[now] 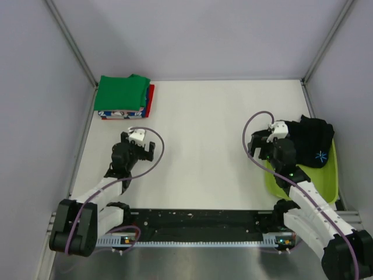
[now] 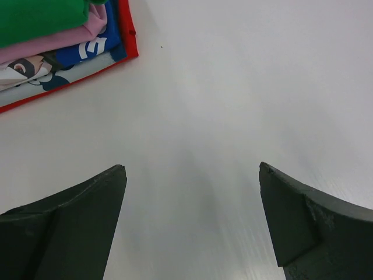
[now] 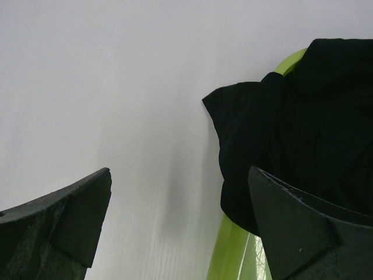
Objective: Fold and stack the t-shirts
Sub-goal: Grab crumpled tshirt from bin with the right arm
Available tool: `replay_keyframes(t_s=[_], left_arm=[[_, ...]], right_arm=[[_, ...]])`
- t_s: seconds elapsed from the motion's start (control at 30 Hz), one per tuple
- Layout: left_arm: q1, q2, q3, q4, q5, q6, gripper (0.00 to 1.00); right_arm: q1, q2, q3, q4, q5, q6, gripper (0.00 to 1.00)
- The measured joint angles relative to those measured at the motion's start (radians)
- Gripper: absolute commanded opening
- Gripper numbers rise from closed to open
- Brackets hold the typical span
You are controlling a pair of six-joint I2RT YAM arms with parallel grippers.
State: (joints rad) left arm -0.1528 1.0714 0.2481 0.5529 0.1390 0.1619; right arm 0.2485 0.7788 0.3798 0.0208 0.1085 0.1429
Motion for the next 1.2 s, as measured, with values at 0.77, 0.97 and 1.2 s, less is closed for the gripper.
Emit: replay_keyframes(t_s=[0.77,0.97,1.2], left_arm=[[0.005,0.054,0.27,-0.478,0.144,0.193,0.84],[0.005,0.073,0.278,-0.536,0.192,0.216,0.83],[0.006,0.079,0.295,-0.583,0.253,0.238,0.82]], right_arm=[[-0.395,0.198,0.316,-0.257,0.256,0.384,0.7],[-0.529,0.393,0.317,-0.299,0.196,0.496,0.82],[-0.635,0.685,0.367,-0.267,0.031,0.529,0.0]])
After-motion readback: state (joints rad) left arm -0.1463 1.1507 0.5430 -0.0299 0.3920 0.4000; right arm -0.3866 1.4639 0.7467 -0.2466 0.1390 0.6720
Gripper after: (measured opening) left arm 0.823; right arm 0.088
